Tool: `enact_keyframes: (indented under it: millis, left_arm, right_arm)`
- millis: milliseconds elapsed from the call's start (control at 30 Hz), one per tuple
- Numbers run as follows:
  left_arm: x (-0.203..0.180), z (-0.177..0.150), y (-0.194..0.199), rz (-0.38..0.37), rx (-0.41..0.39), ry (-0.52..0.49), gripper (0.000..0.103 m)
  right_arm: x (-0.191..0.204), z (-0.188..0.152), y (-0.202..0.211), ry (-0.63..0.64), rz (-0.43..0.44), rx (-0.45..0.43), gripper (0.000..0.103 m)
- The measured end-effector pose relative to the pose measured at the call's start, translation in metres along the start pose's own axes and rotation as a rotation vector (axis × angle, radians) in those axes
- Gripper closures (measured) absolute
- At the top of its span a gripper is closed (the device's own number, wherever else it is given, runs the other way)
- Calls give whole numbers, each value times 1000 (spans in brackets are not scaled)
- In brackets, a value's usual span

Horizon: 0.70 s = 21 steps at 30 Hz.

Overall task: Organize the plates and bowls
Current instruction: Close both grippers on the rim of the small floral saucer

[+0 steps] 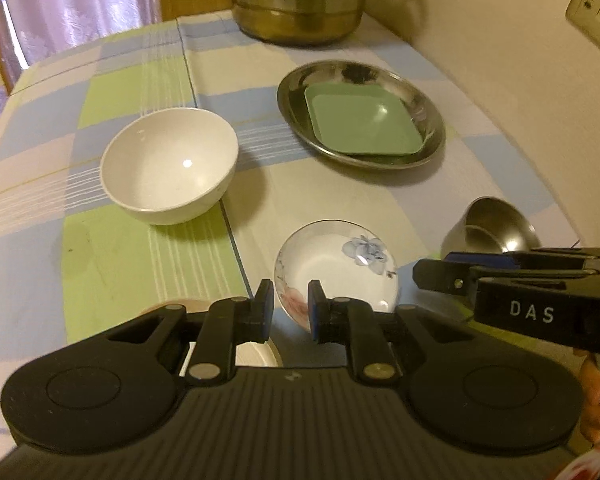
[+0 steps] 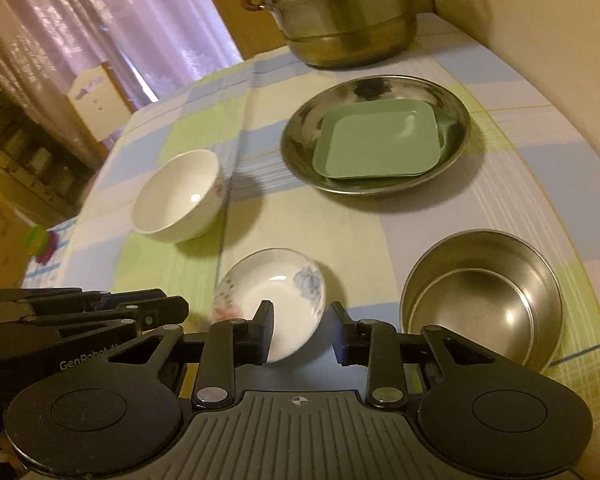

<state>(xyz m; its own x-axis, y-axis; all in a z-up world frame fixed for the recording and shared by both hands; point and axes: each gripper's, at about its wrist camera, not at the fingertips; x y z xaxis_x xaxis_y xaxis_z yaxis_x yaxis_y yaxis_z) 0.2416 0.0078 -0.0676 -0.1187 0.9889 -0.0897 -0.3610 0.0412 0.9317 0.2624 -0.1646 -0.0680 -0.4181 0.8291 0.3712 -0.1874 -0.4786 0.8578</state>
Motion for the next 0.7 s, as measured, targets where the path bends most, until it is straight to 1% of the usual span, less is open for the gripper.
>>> enact_keyframes:
  millis: [200,333,500,700]
  left_arm:
    - [13,18,-27,-40,80,-17,88]
    - [15,25,-41,-39,113,-42,88]
    - [17,29,-54,-45,150,-58,88]
    - [18,30,-64,-58,183,-80,88]
  right_arm:
    - [2,3,-21,-26,-58,30,72]
    - [7,3,-32,-21,-87,48,72]
    - [9,3,-41,-42,-100,71,73]
    - [7,4,-49,-75,-102,87,83]
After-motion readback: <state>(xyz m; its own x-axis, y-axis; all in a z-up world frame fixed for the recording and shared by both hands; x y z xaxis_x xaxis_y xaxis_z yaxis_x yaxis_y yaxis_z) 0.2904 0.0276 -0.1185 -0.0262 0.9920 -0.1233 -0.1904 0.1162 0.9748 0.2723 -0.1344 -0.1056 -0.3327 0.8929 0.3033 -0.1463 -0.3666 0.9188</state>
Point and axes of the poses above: each gripper's, at about its wrist camera, not at the fingertips, and y roughly against the way its jaws point, x to its left, z to its top, and after that the axes turned 11 degrees about x, right-handed
